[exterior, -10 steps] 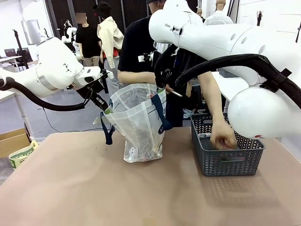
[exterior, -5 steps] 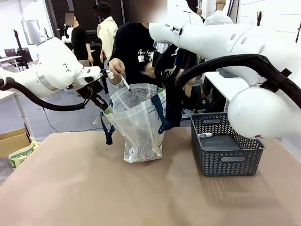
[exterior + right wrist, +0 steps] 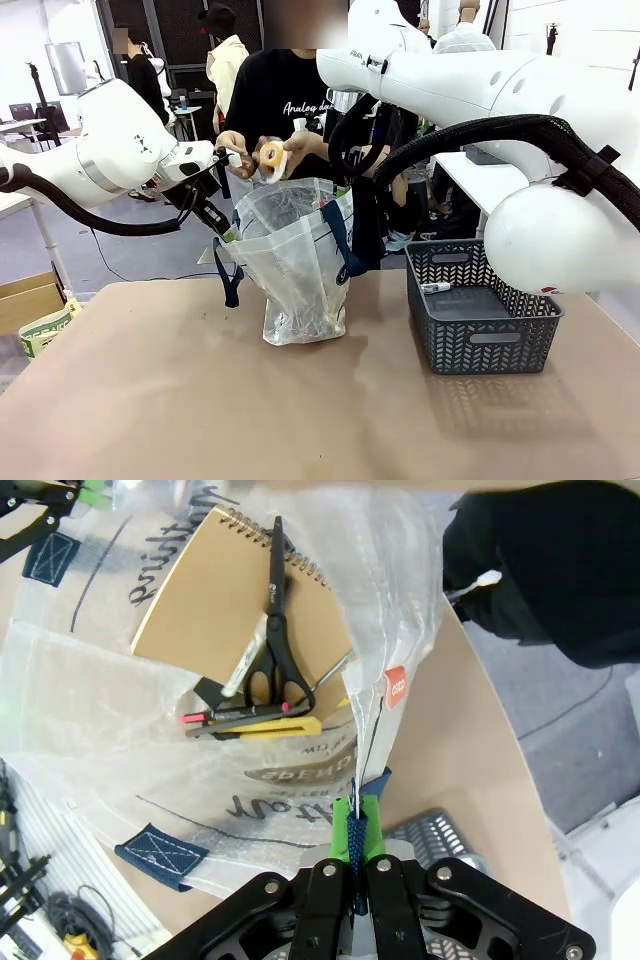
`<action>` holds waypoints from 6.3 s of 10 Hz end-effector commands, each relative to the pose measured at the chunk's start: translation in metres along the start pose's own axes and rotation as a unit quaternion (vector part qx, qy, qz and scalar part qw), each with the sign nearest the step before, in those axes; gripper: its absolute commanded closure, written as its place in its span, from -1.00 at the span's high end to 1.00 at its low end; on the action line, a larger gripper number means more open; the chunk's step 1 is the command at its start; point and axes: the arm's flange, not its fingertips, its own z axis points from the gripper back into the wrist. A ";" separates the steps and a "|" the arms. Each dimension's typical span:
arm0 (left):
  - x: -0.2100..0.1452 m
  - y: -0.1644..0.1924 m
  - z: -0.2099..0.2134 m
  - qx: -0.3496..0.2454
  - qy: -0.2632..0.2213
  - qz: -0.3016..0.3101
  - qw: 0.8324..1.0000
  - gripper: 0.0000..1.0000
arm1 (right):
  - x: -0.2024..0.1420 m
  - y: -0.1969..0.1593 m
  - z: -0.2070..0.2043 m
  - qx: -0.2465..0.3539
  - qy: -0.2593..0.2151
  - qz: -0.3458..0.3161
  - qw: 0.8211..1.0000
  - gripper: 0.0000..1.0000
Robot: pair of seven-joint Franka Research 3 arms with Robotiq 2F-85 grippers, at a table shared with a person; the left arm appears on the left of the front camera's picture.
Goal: Transfer purchased items from the store into the shopping bag.
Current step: Move the Reusable shopping bag to the right side of the table.
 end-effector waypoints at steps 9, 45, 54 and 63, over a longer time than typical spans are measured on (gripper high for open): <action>-0.001 0.002 0.001 0.004 -0.002 0.002 1.000 -1.00 | 0.000 0.001 0.001 -0.003 0.002 0.001 1.000 -1.00; -0.001 0.002 0.001 0.004 -0.002 0.002 1.000 -1.00 | 0.000 0.001 0.001 -0.003 0.002 0.001 1.000 -1.00; 0.024 0.002 -0.004 0.009 -0.068 0.024 0.997 -1.00 | 0.014 0.014 0.000 -0.008 -0.067 -0.061 0.996 -1.00; 0.052 -0.011 -0.015 -0.040 -0.087 0.055 0.994 -1.00 | 0.026 -0.001 -0.014 0.017 -0.086 -0.116 0.989 -1.00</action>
